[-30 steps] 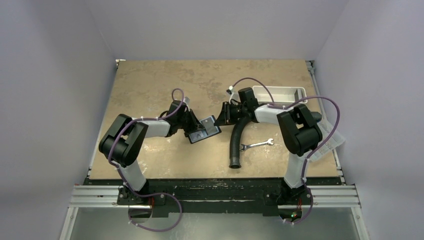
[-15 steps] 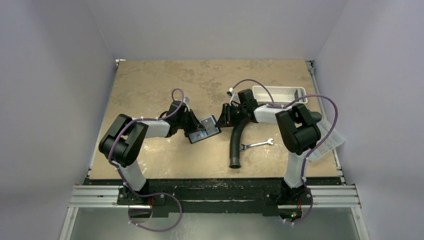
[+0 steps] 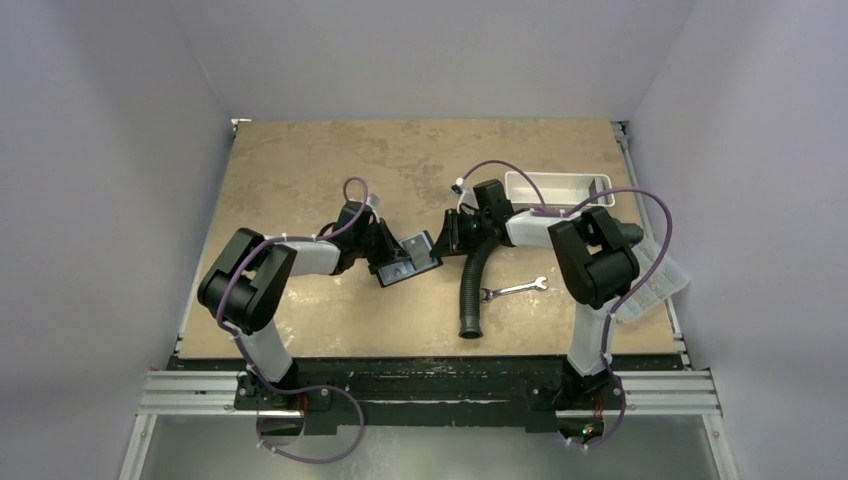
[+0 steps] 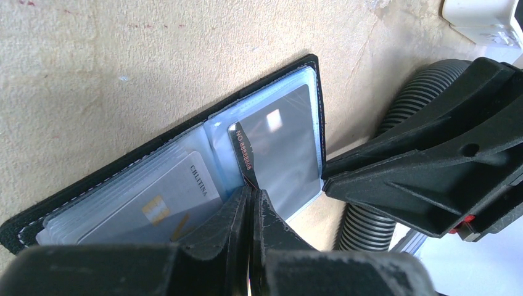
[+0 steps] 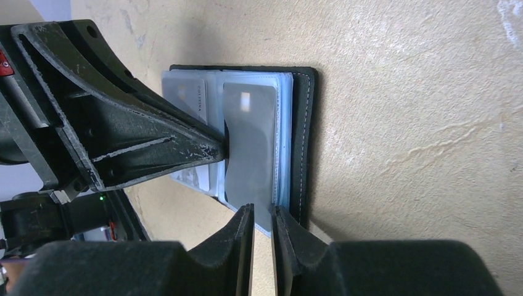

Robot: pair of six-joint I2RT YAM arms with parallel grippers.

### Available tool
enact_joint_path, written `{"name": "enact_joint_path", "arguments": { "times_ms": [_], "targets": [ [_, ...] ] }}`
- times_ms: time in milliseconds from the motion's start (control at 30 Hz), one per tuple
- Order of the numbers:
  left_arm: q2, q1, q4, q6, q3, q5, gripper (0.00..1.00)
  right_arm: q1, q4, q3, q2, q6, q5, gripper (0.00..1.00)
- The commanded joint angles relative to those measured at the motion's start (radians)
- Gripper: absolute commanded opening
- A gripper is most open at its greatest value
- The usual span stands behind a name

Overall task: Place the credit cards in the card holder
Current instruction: Turn over the card slot in the card holder.

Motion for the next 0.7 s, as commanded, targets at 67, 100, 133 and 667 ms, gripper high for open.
{"name": "enact_joint_path", "arguments": {
  "times_ms": [67, 100, 133, 667],
  "targets": [
    [0.073, -0.013, -0.117, 0.032, -0.047, -0.05, 0.0, 0.013, 0.024, 0.024, 0.022, -0.002, -0.017, 0.25],
    [0.073, -0.013, -0.117, 0.032, -0.049, -0.051, 0.0, 0.013, 0.031, 0.024, 0.023, 0.002, -0.021, 0.25],
    [0.073, -0.013, -0.117, 0.032, -0.049, -0.052, 0.0, 0.013, 0.04, 0.021, 0.025, 0.01, -0.033, 0.26],
    [0.067, -0.013, -0.114, 0.033, -0.052, -0.047, 0.0, 0.017, -0.037, 0.03, 0.017, -0.023, 0.072, 0.36]
  ]
}}
